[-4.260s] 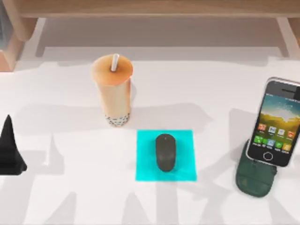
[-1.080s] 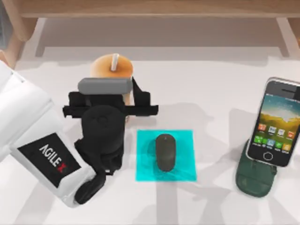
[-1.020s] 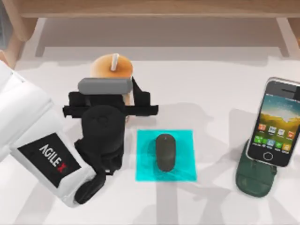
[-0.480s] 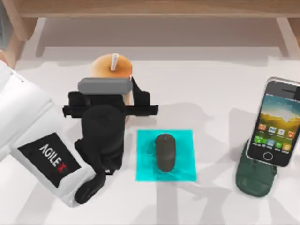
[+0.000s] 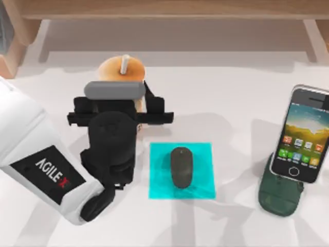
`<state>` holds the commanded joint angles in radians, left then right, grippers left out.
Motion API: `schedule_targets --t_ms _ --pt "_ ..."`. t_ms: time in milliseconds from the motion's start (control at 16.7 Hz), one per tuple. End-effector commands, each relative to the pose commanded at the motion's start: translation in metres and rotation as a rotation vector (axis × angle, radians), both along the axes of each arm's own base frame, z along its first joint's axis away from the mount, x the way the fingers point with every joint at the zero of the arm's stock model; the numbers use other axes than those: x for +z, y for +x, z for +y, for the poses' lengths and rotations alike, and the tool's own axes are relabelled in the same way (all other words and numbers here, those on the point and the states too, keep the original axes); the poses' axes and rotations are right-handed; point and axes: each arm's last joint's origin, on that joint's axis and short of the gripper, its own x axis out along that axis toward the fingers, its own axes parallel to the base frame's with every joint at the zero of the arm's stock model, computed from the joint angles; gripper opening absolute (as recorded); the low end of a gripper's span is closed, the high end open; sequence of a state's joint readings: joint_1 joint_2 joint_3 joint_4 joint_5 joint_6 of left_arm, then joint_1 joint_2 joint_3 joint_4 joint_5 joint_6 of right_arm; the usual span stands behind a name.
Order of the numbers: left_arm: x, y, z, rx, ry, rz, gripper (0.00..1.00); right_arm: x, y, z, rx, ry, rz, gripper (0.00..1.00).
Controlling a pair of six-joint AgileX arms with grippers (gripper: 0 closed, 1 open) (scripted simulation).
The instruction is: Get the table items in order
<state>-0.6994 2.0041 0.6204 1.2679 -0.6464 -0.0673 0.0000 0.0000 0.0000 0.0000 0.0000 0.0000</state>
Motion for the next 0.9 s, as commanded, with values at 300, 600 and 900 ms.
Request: schedule_targets --t_ms 300,600,900 --pt "0.033 0.02 -0.002 0.02 -0.084 -0.103 0.0 0.0 0.0 0.0 0.0 0.0 0.0 1.0" --pt "0.092 0.061 0.005 0.05 -0.159 -0.223 0.0 0.0 0.0 0.0 0.0 0.0 0.0 1.0" --pt "0.137 0.106 0.028 0.077 -0.142 -0.245 0.0 0.0 0.0 0.0 0.0 0.0 0.0 1.0"
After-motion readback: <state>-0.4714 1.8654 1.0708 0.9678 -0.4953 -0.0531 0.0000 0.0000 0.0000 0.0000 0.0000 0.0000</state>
